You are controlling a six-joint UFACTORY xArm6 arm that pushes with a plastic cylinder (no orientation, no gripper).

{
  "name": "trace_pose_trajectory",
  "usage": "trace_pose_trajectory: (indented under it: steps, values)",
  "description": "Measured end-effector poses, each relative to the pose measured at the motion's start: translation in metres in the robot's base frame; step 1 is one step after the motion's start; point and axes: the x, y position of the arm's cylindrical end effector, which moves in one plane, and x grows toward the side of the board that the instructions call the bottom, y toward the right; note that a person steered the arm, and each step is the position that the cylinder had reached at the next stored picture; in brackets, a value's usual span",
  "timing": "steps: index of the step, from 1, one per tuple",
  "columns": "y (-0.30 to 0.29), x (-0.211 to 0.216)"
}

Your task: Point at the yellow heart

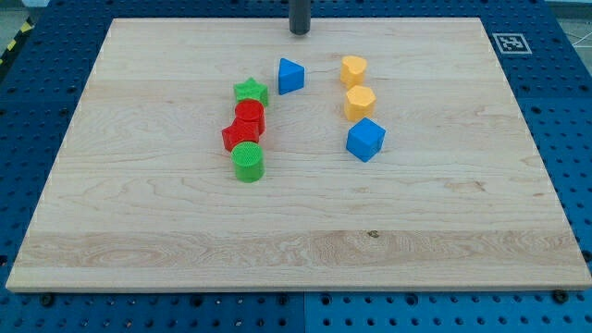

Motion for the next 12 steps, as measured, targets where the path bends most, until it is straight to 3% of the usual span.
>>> trace_pose_trajectory:
  steps: [2, 5, 9, 12]
  values:
    - [0.002, 0.0]
    - [0.055, 0.004]
    - [0.055, 0.061]
    - [0.063, 0.073]
